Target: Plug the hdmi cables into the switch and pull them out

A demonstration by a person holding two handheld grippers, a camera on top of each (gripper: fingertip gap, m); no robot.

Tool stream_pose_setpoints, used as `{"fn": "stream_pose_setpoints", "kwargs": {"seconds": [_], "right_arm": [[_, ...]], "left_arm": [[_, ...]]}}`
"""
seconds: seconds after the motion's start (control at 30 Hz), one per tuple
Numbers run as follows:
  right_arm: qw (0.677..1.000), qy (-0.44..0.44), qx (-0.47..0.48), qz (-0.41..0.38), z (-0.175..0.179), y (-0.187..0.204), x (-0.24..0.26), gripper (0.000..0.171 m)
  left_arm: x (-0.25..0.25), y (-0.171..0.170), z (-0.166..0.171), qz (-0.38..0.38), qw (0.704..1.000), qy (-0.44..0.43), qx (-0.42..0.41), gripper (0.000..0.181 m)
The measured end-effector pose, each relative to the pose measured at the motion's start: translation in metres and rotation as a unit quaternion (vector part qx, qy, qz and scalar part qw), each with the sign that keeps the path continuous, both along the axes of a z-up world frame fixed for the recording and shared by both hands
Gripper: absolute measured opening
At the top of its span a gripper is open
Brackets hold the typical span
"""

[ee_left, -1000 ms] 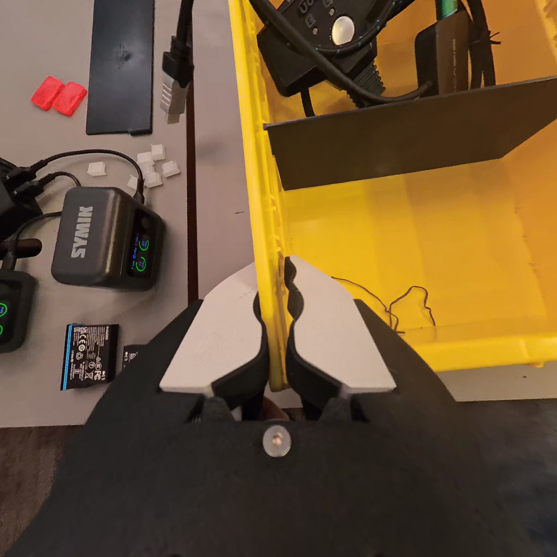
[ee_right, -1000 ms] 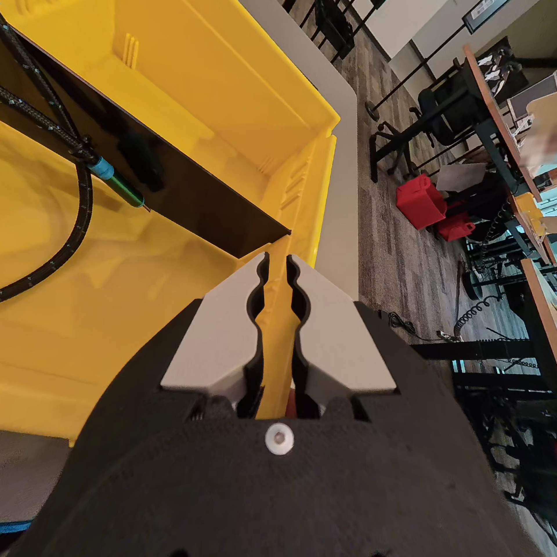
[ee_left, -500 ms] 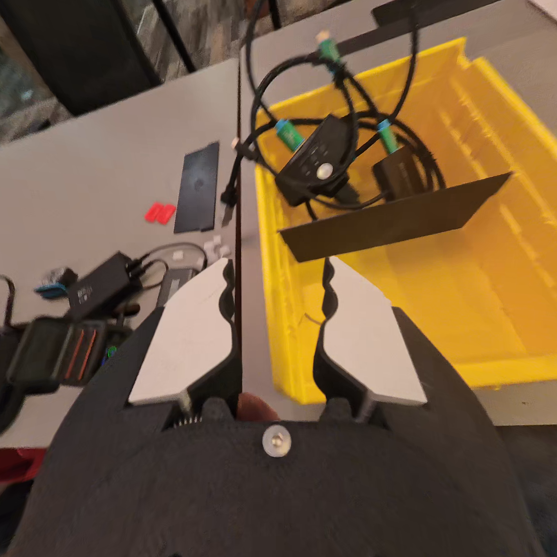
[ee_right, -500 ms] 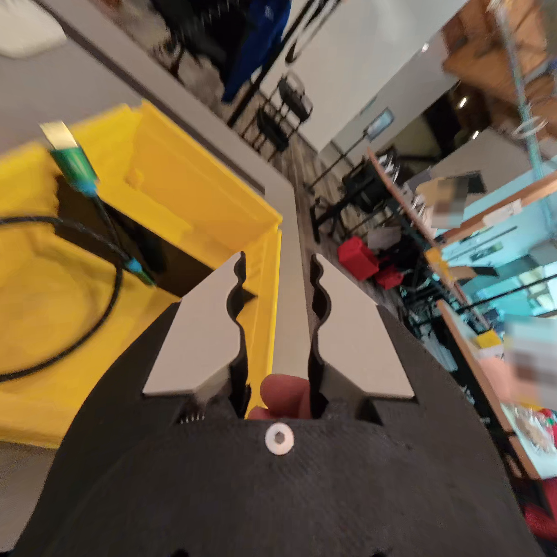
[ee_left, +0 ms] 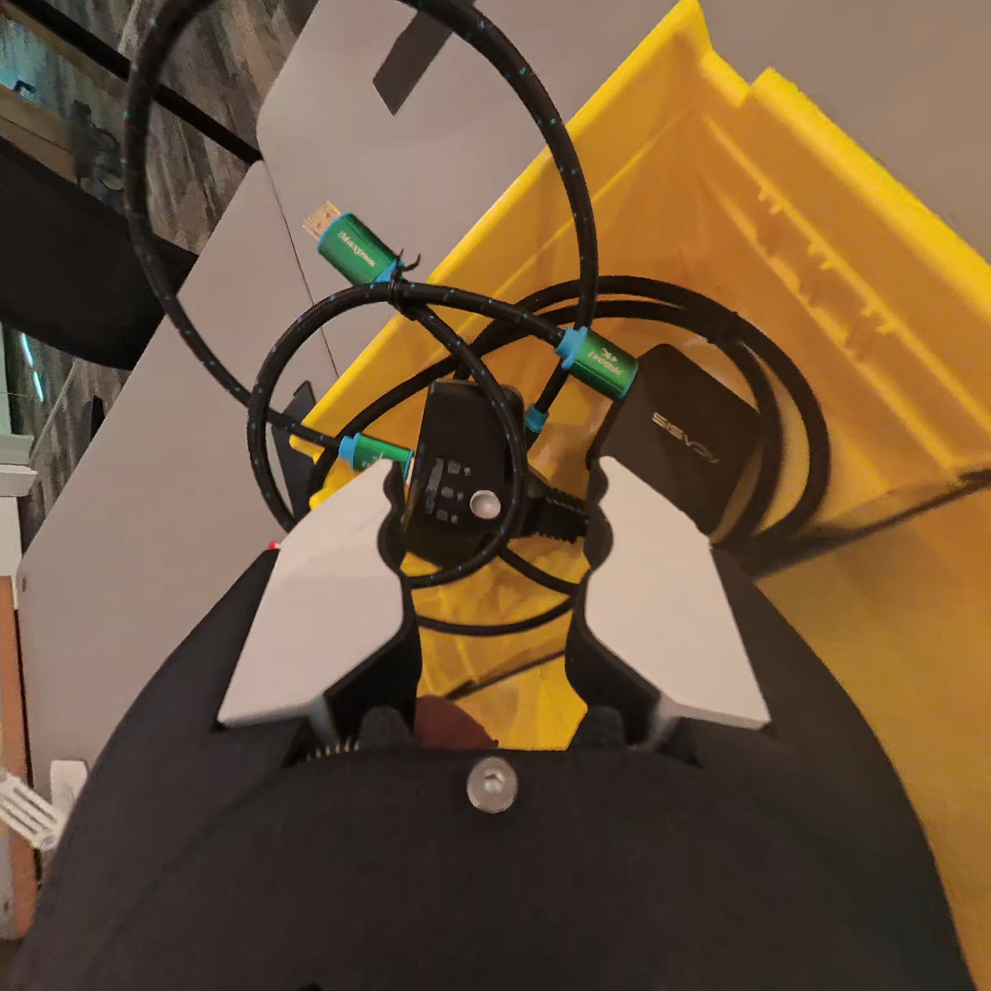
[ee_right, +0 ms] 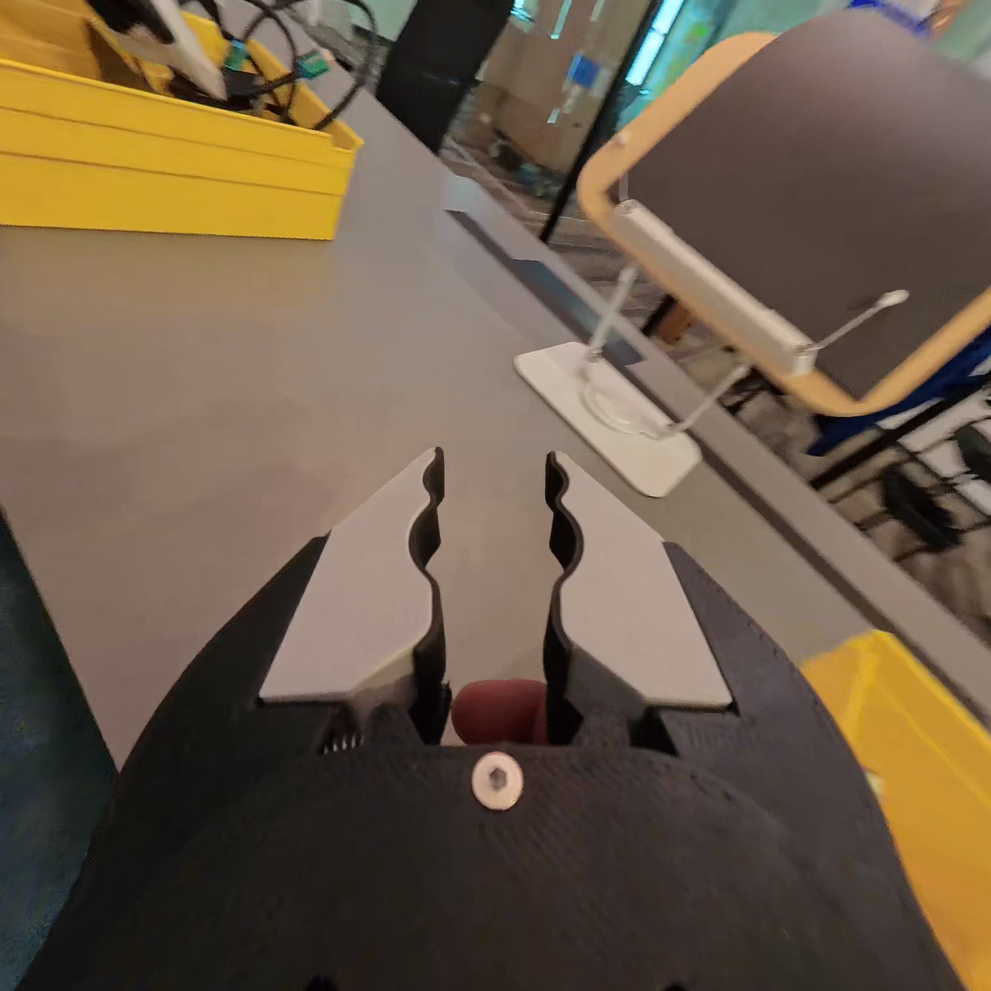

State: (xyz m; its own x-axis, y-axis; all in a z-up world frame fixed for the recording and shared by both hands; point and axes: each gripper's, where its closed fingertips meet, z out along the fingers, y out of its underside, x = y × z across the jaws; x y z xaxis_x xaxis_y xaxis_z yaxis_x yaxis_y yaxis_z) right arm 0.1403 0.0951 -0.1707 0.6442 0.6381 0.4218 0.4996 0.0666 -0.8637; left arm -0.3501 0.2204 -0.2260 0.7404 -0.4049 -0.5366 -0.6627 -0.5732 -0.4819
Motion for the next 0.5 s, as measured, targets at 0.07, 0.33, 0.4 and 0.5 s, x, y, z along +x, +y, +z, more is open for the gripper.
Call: {"fn": "stream_pose_setpoints", "kwargs": {"seconds": [0.07, 0.33, 0.4, 0.5], "right_arm": [[0.999, 0.022, -0.035, 0.026, -0.021, 0.005, -0.018, 0.036], [0.995, 0.004, -0.087, 0.054, -0.086, 0.018, -0.046, 0.036], [0.994, 0.006, -0.096, 0.056, -0.094, 0.018, -0.046, 0.036], [0.993, 0.014, -0.106, 0.059, -0.102, 0.019, -0.047, 0.036]], "left_arm": [[0.003, 0.010, -0.006, -0.008, 1.000, -0.005, -0.007, 0.063], [0.003, 0.030, -0.013, -0.012, 1.000, 0.006, 0.005, 0.042], [0.005, 0.035, 0.005, -0.013, 0.999, -0.013, 0.044, 0.050], [0.003, 0.046, 0.034, -0.024, 0.995, -0.034, 0.088, 0.057]]}}
